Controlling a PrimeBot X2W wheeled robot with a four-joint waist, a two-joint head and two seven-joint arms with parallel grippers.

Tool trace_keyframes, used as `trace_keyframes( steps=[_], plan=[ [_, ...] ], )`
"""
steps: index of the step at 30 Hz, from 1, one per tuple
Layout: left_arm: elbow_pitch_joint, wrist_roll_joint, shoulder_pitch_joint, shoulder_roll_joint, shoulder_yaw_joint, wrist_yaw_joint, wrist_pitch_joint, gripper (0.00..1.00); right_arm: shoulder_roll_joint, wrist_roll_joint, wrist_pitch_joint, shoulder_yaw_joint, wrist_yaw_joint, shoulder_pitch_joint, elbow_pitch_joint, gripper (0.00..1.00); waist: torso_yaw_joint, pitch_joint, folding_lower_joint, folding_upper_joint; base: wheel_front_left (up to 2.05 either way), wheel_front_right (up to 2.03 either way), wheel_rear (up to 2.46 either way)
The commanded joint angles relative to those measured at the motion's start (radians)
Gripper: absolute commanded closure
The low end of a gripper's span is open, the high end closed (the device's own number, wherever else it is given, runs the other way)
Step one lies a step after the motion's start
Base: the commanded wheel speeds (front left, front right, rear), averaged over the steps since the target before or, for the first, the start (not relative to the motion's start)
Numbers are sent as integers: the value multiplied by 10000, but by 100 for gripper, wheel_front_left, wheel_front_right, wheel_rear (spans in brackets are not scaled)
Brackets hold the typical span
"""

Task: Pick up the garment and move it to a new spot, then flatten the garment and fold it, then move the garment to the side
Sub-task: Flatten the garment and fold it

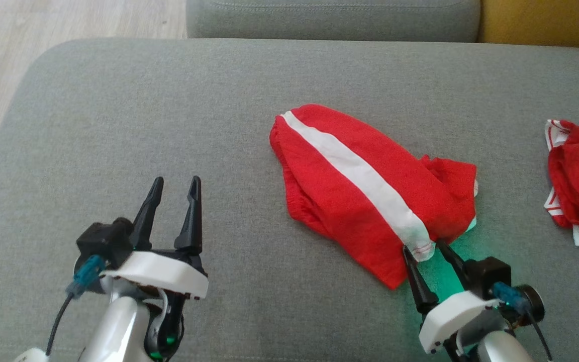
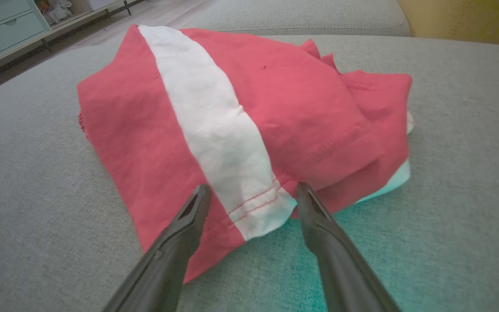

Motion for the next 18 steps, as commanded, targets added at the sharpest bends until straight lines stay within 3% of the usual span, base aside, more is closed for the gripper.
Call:
trace_keyframes(
  steps=[1,8,9,10,11,18],
  plan=[
    [-285,148,-516,-1,424,-49,-122,0,-43,-119,-54,207,-9,-506,-190,0,38,37,0,0,0,0,0],
    [-204,343,-601,-154,644,-241,-122,0,-43,-153,-125,124,-9,-814,276,0,116,196,0,0,0,0,0],
    [-194,366,-608,-170,672,-259,-122,0,-43,-150,-127,131,-9,-852,338,19,111,201,0,0,0,0,0],
    [-183,388,-607,-186,701,-274,-122,0,-43,-144,-137,146,-9,-886,395,80,101,197,0,0,0,0,0],
    [-171,407,-599,-199,734,-286,-122,0,-43,-138,-155,169,-9,-911,439,100,81,186,0,0,0,0,0],
    [-24,484,-444,-261,971,-396,-122,0,-43,-220,-310,183,-9,-794,385,100,-297,-191,0,0,0,0,0]
  ],
)
